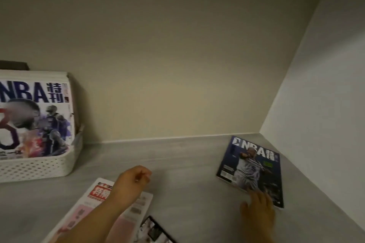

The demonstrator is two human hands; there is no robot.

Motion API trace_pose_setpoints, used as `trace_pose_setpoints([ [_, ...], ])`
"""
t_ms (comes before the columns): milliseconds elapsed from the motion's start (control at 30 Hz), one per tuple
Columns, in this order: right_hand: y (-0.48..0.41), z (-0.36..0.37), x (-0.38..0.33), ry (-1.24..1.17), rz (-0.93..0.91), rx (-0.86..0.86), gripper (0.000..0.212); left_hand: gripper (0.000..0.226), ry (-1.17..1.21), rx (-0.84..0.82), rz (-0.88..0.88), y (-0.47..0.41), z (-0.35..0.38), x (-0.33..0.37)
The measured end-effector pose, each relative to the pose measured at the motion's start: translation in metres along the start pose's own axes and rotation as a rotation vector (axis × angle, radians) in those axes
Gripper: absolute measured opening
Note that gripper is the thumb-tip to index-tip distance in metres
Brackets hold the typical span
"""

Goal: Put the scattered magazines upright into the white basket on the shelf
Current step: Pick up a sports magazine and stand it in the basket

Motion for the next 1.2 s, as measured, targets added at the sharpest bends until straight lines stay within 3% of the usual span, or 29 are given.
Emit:
trace_pose_setpoints([
  [100,-0.022,-0.016,0.063,0.056,0.076,-0.012,0.059,0.024,-0.079,-0.148,-0.021,-0.005,0.074,0.017],
  [233,-0.037,0.000,0.095,0.115,-0.008,-0.142,0.055,0.016,-0.181,-0.248,-0.009,-0.010,0.146,0.037],
  [467,-0.040,0.012,0.104,0.055,-0.084,-0.163,0.055,0.038,-0.275,-0.255,0.003,-0.037,0.214,0.067],
  [600,-0.043,0.015,0.107,0.017,-0.091,-0.167,0.056,0.056,-0.509,-0.292,0.047,-0.057,0.251,0.086],
  [833,-0.046,0.017,0.109,0.002,-0.095,-0.174,0.058,0.066,-0.608,-0.307,-0.099,-0.097,0.286,0.111],
  [933,-0.046,0.017,0.110,-0.012,-0.100,-0.175,0.059,0.064,-0.463,-0.257,-0.229,-0.111,0.272,0.106],
  [1000,-0.046,0.016,0.109,-0.021,-0.096,-0.169,0.057,0.051,-0.320,-0.270,-0.273,-0.115,0.269,0.105],
  [1100,-0.045,0.015,0.108,-0.025,-0.090,-0.144,0.055,0.032,-0.292,-0.326,-0.183,-0.104,0.277,0.117],
  [1200,-0.044,0.012,0.107,-0.026,-0.087,-0.118,0.052,0.028,-0.197,-0.220,-0.143,-0.088,0.267,0.128],
])
Point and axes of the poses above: each hand's wrist, its own y-axis away from the middle knuckle, its own z-axis out of the palm, x = y × z, the point moved 10 cm from there along -y, towards the middle knuckle, and after that the axes turned 10 degrees about -y, right-handed, at the moved point
